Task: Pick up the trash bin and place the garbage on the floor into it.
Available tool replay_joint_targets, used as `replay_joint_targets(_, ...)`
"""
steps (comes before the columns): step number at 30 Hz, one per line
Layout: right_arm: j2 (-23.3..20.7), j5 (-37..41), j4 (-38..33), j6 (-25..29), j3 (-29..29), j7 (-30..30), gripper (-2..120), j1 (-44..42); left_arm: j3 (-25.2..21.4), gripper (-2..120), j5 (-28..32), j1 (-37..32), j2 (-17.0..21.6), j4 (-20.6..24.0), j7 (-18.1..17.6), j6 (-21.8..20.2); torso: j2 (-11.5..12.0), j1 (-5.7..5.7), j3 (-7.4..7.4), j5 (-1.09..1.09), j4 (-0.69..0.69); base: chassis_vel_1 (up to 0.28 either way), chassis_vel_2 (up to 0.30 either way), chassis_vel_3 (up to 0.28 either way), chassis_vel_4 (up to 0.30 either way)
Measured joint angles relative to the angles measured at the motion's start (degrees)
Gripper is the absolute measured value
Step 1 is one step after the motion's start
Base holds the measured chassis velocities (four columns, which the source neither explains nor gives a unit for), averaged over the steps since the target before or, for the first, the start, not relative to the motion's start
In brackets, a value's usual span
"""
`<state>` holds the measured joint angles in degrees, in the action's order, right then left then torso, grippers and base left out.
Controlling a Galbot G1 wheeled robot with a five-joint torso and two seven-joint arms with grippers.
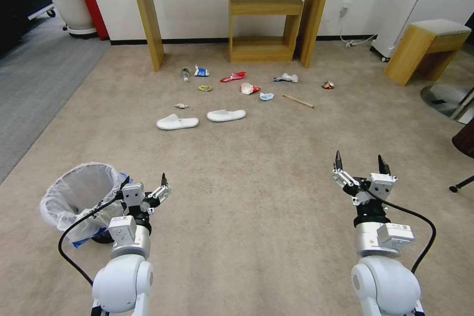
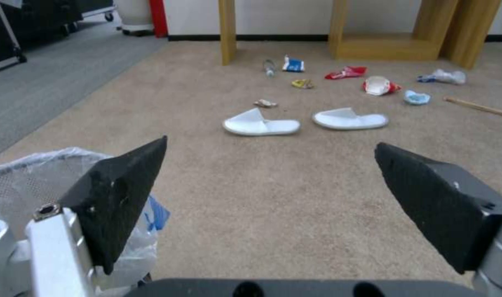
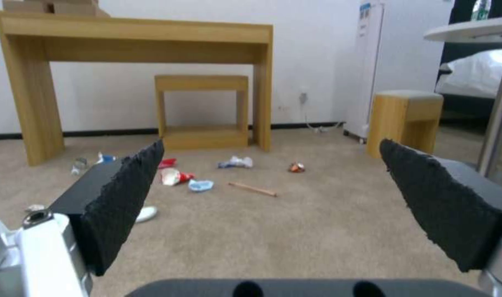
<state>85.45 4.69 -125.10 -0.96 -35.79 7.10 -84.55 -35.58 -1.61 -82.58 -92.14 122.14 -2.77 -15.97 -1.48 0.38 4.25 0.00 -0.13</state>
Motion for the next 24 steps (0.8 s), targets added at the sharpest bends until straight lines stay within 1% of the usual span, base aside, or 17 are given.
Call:
replay_joint_targets(10, 0.33, 0.05, -0.25, -0.49, 0.20, -0.10, 100, -0.73, -0.20, 100, 0.18, -0.50, 0.00, 0.62, 0.02, 0.12, 0.00, 0.00, 0.00, 0.01, 0.00, 0.006, 0.005, -0.006, -0.005)
replay_joint_targets(14, 0.41, -0.16, -0.11, -0.43, 0.22, -0.20, 100, -0.74, -0.29, 100, 0.23, -0.49, 0.00, 0.62, 0.03, 0.19, 0.00, 0.00, 0.01, 0.01, 0.00, 0.130, 0.097, -0.118, -0.116)
replay_joint_targets(16, 0.48, -0.32, 0.04, -0.28, 0.25, -0.24, 100, -0.71, -0.31, 100, 0.26, -0.42, 0.00, 0.56, 0.03, 0.19, 0.00, 0.00, 0.00, -0.02, 0.00, 0.164, 0.187, -0.185, -0.198)
replay_joint_targets(20, 0.52, -0.49, 0.14, -0.04, 0.29, -0.31, 100, -0.76, -0.32, 100, 0.26, -0.36, 0.01, 0.44, 0.03, 0.20, 0.00, 0.00, 0.00, 0.00, 0.00, 0.209, 0.206, -0.212, -0.227)
replay_joint_targets(21, 0.50, -0.57, 0.17, 0.16, 0.28, -0.39, 100, -0.84, -0.32, 100, 0.26, -0.35, 0.01, 0.34, 0.03, 0.19, 0.00, 0.00, 0.00, -0.04, 0.01, 0.250, 0.223, -0.220, -0.215)
replay_joint_targets(22, 0.48, -0.62, 0.21, 0.25, 0.25, -0.43, 100, -0.86, -0.31, 100, 0.26, -0.33, 0.01, 0.24, 0.03, 0.19, 0.00, 0.00, 0.00, 0.01, 0.00, 0.259, 0.231, -0.220, -0.210)
replay_joint_targets(24, 0.42, -0.65, 0.26, 0.31, 0.21, -0.43, 100, -0.85, -0.32, 100, 0.25, -0.31, 0.01, 0.09, 0.02, 0.21, 0.00, 0.00, 0.00, 0.02, 0.01, 0.259, 0.226, -0.205, -0.210)
